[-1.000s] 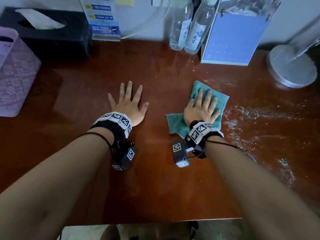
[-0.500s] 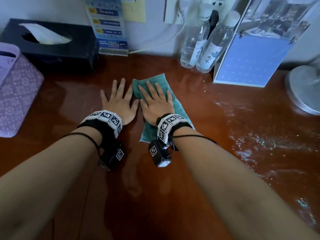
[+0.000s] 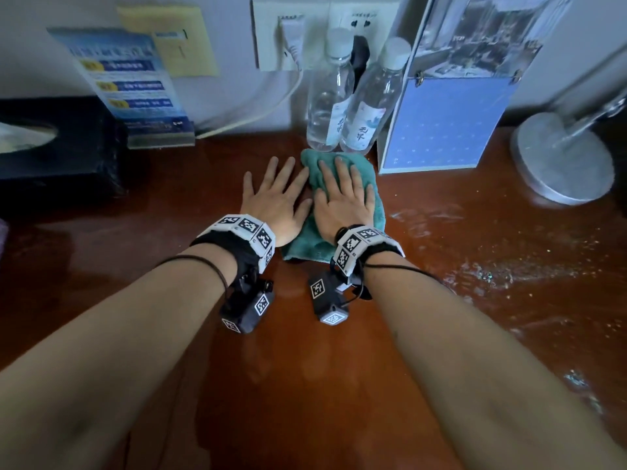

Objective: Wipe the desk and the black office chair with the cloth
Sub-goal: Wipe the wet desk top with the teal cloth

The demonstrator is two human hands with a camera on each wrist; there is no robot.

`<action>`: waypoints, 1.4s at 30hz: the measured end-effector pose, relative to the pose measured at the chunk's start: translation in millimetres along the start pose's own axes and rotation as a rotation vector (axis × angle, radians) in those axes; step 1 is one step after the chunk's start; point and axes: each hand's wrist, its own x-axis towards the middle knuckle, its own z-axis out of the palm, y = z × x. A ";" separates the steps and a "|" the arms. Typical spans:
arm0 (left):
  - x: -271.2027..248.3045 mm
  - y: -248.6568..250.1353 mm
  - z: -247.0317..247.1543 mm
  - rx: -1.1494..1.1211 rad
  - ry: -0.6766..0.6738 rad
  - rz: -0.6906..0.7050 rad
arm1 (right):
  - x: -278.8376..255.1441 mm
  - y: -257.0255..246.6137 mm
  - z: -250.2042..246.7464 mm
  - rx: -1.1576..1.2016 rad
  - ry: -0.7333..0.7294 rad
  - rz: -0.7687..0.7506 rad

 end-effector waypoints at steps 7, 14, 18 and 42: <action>2.7 33.2 13.4 0.039 -0.023 0.086 | -22.9 54.6 -11.3 0.012 0.075 0.109; -2.0 83.8 28.0 0.044 -0.025 0.173 | -45.7 111.6 -23.3 0.016 0.093 0.237; -5.4 107.2 32.3 0.047 -0.045 0.191 | -48.0 125.4 -28.9 -0.016 0.073 0.203; 60.0 293.2 53.3 0.132 -0.091 0.097 | -51.4 389.3 -126.4 0.021 0.129 0.378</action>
